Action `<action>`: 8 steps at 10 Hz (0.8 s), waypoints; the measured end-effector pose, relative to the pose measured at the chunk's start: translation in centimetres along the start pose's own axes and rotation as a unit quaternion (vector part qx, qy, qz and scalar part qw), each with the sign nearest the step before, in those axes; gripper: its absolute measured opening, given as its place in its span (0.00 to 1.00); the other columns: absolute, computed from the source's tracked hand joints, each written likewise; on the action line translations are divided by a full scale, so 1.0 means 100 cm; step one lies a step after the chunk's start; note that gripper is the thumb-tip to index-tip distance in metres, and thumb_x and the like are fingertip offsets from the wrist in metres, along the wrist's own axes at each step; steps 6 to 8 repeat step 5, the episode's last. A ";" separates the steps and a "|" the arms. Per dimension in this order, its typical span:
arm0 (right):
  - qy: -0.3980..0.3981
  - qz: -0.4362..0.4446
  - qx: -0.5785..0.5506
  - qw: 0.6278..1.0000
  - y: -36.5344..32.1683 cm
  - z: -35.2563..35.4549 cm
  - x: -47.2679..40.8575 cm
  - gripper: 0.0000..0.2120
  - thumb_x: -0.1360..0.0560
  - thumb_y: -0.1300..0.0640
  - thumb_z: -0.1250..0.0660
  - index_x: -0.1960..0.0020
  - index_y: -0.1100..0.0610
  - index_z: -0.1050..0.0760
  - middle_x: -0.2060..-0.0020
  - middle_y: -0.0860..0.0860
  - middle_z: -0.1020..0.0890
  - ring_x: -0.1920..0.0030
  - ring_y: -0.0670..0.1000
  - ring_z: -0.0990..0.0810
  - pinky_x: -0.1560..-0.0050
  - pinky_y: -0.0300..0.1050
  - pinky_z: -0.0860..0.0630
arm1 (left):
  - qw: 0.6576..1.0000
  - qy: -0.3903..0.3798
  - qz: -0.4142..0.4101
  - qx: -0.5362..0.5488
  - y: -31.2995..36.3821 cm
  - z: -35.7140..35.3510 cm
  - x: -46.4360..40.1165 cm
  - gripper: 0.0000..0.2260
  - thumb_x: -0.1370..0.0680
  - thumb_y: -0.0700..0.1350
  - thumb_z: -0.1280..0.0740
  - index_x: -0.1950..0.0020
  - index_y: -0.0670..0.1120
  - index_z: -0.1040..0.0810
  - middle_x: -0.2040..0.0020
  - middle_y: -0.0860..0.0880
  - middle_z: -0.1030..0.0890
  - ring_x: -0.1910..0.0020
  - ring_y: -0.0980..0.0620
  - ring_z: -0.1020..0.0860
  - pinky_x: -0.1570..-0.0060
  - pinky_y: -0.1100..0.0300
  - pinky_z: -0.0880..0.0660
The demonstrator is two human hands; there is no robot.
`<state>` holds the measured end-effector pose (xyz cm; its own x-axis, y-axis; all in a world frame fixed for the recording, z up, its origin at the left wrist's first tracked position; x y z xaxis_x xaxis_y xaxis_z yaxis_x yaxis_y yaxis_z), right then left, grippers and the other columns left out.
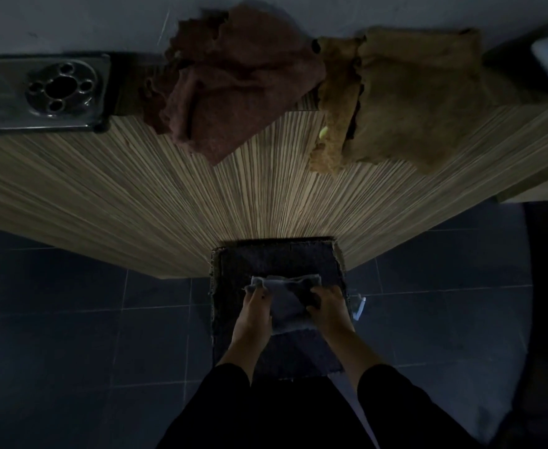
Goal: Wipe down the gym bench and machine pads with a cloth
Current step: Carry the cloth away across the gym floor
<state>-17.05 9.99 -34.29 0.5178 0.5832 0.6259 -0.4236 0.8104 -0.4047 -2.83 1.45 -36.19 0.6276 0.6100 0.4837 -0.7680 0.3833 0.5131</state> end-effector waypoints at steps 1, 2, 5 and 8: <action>-0.017 0.002 0.020 1.000 -0.004 -0.001 0.002 0.21 0.22 0.60 0.36 0.29 0.58 0.32 0.33 0.57 0.39 0.37 0.60 0.29 0.38 0.50 0.28 | 0.999 0.005 0.027 -0.030 0.003 0.017 0.004 0.25 0.20 0.37 0.39 0.23 0.42 0.39 0.23 0.45 0.44 0.24 0.43 0.46 0.30 0.55 0.37; -0.007 0.011 0.052 0.999 -0.017 0.008 0.014 0.22 0.22 0.57 0.36 0.29 0.56 0.33 0.32 0.56 0.38 0.34 0.60 0.33 0.38 0.54 0.28 | 0.998 -0.010 0.041 -0.048 0.014 0.029 0.011 0.25 0.21 0.39 0.38 0.24 0.42 0.39 0.24 0.44 0.41 0.25 0.43 0.43 0.33 0.52 0.32; 0.050 0.128 0.062 0.989 -0.068 0.047 0.059 0.21 0.21 0.55 0.40 0.29 0.55 0.34 0.30 0.51 0.33 0.32 0.55 0.32 0.39 0.48 0.30 | 0.997 0.062 0.044 0.010 0.050 0.090 0.043 0.20 0.21 0.45 0.40 0.28 0.48 0.33 0.31 0.48 0.29 0.34 0.46 0.29 0.40 0.54 0.29; 0.050 0.128 0.062 0.989 -0.068 0.047 0.059 0.21 0.21 0.55 0.40 0.29 0.55 0.34 0.30 0.51 0.33 0.32 0.55 0.32 0.39 0.48 0.30 | 0.997 0.062 0.044 0.010 0.050 0.090 0.043 0.20 0.21 0.45 0.40 0.28 0.48 0.33 0.31 0.48 0.29 0.34 0.46 0.29 0.40 0.54 0.29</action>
Point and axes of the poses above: each hand's wrist, its own x-axis away from the middle knuckle, its own z-axis out of the back of the hand, y = z × x, the point moved 7 cm from there along -x, towards the middle knuckle
